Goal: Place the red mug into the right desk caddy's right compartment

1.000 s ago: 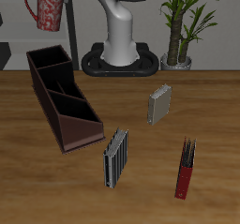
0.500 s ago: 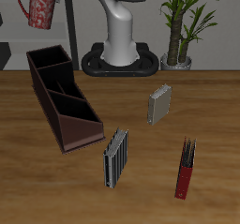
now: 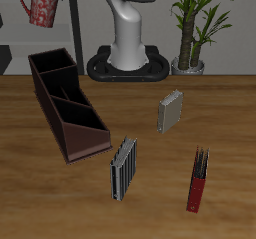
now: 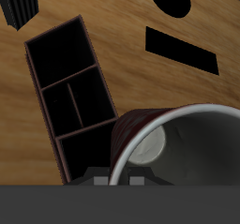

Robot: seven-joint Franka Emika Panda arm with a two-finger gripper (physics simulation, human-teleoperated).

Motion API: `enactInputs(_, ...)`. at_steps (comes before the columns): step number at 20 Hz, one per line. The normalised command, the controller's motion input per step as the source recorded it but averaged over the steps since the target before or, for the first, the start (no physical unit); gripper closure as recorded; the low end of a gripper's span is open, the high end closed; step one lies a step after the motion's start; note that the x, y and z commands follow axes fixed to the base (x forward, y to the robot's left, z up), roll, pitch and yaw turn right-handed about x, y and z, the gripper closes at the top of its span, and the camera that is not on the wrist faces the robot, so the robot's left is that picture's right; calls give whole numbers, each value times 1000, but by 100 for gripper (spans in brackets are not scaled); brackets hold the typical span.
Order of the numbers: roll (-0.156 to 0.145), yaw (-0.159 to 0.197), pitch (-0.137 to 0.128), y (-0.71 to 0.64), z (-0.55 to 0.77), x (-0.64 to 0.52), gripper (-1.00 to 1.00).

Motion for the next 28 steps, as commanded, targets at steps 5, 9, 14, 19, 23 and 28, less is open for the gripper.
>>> enactInputs(5,23,-9,-24,58,-33,-198,100)
enactInputs(9,13,-49,42,88,-252,-38,100)
enactInputs(14,15,-23,60,112,-272,55,100)
enactInputs(19,20,-4,28,72,-260,60,100)
enactInputs(23,1,-47,25,9,-180,-19,100)
enactInputs(28,16,-17,-5,1,-167,-31,100)
